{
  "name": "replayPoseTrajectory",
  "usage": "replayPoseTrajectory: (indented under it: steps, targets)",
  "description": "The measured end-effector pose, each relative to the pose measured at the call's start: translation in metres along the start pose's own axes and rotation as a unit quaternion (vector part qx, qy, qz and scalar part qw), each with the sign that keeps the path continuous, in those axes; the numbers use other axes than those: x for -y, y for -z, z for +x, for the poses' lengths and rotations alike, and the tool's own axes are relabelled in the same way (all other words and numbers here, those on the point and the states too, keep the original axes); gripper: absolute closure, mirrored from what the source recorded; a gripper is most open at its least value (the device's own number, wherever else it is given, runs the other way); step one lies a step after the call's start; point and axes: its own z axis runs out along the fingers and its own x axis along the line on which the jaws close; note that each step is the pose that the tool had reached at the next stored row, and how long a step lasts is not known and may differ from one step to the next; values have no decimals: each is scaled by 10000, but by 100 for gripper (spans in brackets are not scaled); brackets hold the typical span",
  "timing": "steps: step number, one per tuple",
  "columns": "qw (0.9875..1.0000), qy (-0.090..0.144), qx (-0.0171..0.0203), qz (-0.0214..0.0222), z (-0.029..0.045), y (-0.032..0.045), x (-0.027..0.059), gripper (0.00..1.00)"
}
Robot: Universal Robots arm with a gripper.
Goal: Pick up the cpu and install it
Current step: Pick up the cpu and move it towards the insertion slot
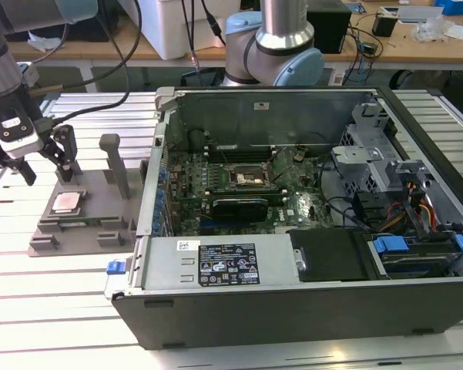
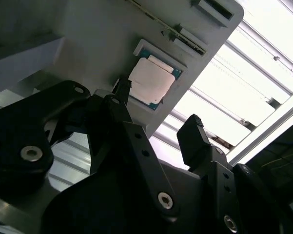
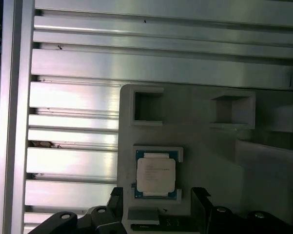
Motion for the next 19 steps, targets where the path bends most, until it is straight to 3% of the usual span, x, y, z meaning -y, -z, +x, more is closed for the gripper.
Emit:
replayPoseTrajectory:
  steps: [10,19]
  targets:
    - [10000,40,0,7,-6,-131,-6,34]
    - [10000,96,-2,26,-7,-322,-22,34]
